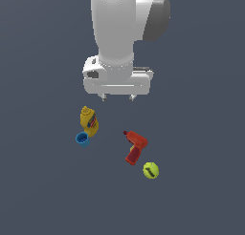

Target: Pick up a designated object from a clutter of objects.

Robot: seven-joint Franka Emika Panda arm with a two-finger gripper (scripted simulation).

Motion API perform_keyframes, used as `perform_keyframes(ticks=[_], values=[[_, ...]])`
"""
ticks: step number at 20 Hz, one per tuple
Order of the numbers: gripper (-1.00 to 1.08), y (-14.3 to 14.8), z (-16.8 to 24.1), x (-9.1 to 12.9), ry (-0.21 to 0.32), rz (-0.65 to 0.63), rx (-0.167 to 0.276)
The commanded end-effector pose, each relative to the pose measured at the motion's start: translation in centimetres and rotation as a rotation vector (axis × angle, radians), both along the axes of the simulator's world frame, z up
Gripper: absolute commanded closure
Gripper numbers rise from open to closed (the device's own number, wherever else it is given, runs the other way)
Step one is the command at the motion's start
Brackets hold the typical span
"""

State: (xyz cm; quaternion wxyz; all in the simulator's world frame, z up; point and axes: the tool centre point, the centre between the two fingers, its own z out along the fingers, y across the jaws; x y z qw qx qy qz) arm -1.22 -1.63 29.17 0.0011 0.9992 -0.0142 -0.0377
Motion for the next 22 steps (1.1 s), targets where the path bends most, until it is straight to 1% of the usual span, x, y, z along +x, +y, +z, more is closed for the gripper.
perform_keyframes(ticks=[1,9,13,18,22], values=[[-0.92,0.0,0.0,0.0,0.000,0.000,0.000],[-0.92,0.8,0.1,0.2,-0.013,0.022,0.025],[-0.92,1.0,0.2,0.2,-0.014,0.028,0.026],[-0.92,0.2,-0.6,0.6,-0.016,0.001,0.027],[-0.92,-1.1,-2.2,1.4,-0.021,-0.049,0.030]])
